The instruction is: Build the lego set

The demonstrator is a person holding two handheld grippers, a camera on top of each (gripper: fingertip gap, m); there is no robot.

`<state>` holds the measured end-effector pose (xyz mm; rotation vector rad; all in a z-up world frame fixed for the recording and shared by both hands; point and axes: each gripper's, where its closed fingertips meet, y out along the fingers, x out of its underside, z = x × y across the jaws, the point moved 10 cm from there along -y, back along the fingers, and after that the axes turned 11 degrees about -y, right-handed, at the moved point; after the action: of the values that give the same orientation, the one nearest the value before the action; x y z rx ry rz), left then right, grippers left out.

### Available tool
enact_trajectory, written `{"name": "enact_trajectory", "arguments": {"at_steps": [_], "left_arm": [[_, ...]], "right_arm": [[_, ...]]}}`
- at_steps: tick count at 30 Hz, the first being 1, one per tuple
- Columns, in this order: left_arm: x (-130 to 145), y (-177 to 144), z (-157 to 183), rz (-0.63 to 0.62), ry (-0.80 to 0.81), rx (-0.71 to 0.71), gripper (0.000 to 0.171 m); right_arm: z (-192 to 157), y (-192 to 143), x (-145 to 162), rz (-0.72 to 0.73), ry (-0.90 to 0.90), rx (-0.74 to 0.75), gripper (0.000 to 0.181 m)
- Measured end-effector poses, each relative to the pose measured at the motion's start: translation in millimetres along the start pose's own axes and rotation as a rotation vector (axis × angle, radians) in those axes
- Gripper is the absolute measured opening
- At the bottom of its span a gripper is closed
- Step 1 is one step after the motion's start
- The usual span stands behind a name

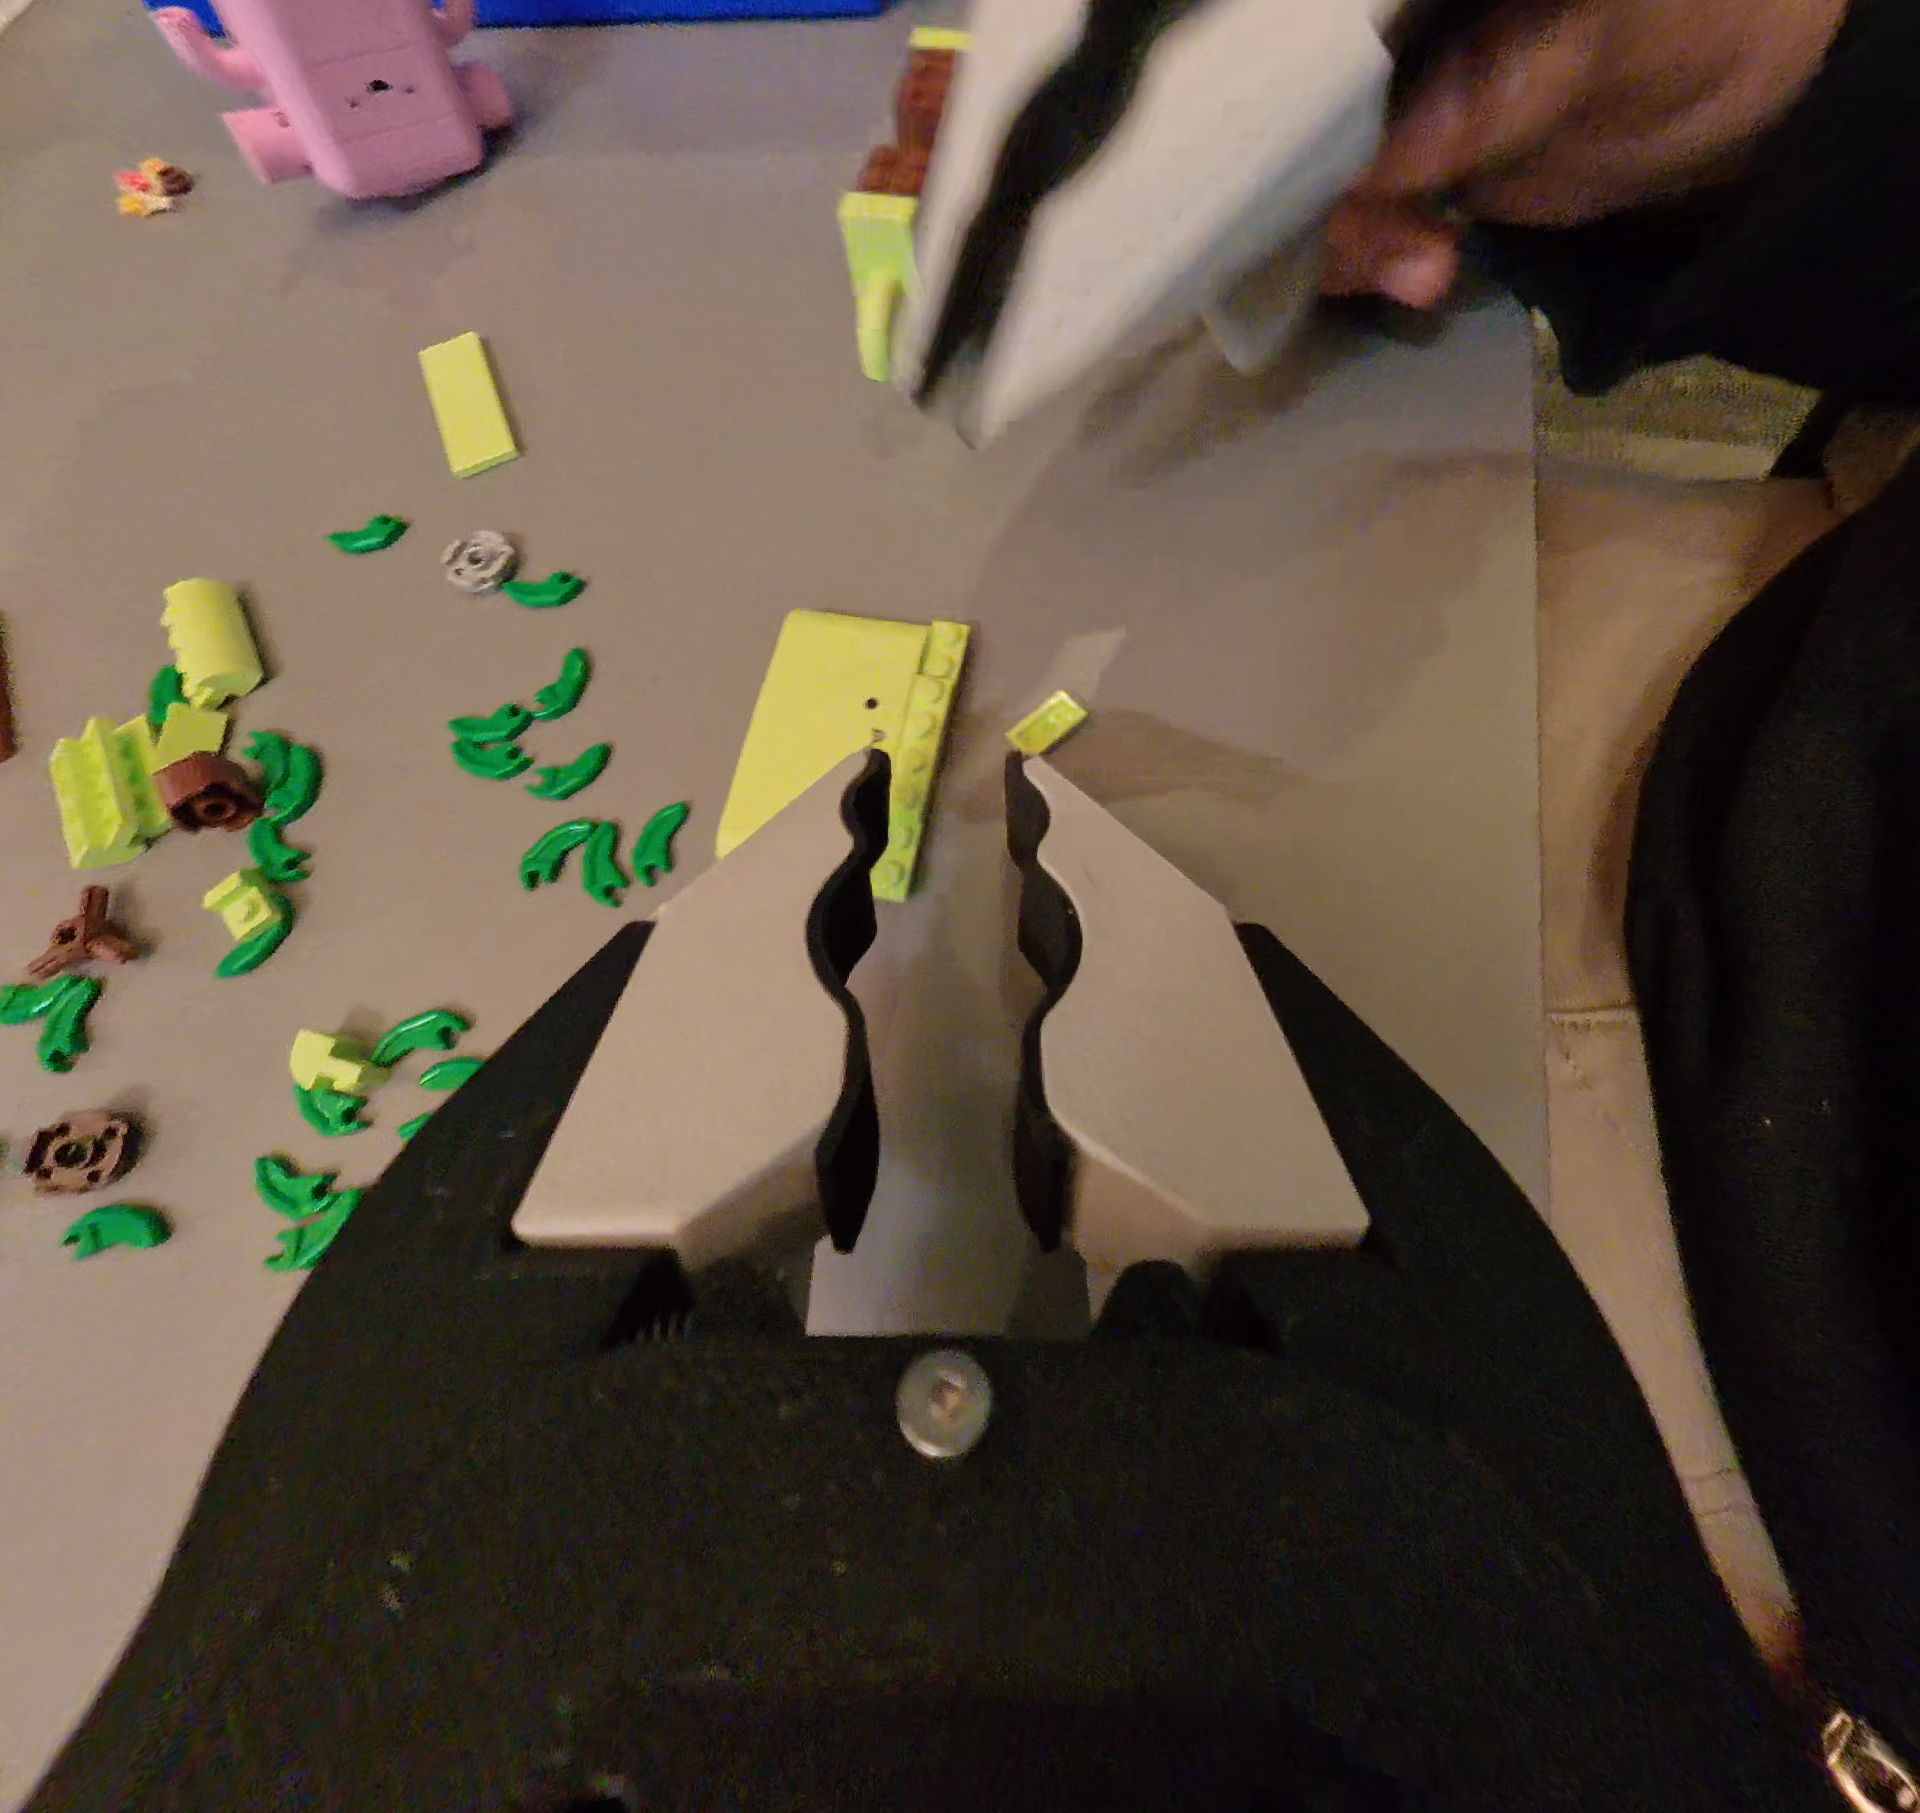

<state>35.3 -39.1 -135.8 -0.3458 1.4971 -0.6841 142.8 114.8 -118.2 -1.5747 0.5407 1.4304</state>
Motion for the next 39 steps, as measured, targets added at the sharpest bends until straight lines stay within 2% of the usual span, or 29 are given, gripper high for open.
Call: {"name": "enact_trajectory", "arguments": {"at_steps": [2,6,12,17,21,24,29,35,39], "left_arm": [[-0.5,-3.8,-4.3,0.032,-0.026,-0.002,0.02],[-0.1,-6.5,-3.8,0.045,-0.026,0.042,0.011],[0.8,-4.8,-1.7,0.024,-0.008,0.074,0.013],[1.3,-3.7,0.1,0.009,0.005,0.102,0.017],[2.4,-4.1,4.9,0.005,0.048,0.132,0.017],[3.0,-4.3,7.9,0.004,0.075,0.142,0.016],[3.1,-2.2,7.6,-0.017,0.071,0.153,0.016],[2.2,-5.6,9.0,0.036,0.094,0.127,0.017],[3.4,-8.7,13.7,0.089,0.149,0.015,0.017]], "right_arm": [[-8.0,9.4,2.1,-0.086,-0.012,-0.074,0.009],[-18.0,21.9,7.0,-0.219,-0.085,-0.106,0.009],[-24.6,35.8,14.7,-0.37,-0.136,-0.134,0.008],[-21.7,34.3,13.9,-0.35,-0.102,-0.151,0.005],[-15.3,24.6,9.0,-0.232,-0.023,-0.206,0.006],[-11.5,19.9,7.3,-0.169,0.044,-0.303,0.005],[-5.8,23.5,9.5,-0.189,0.128,-0.37,0.006],[-12.9,21.2,7.9,-0.18,0.042,-0.332,0.005],[-20.1,21.0,7.5,-0.195,-0.045,-0.276,0.006]]}}
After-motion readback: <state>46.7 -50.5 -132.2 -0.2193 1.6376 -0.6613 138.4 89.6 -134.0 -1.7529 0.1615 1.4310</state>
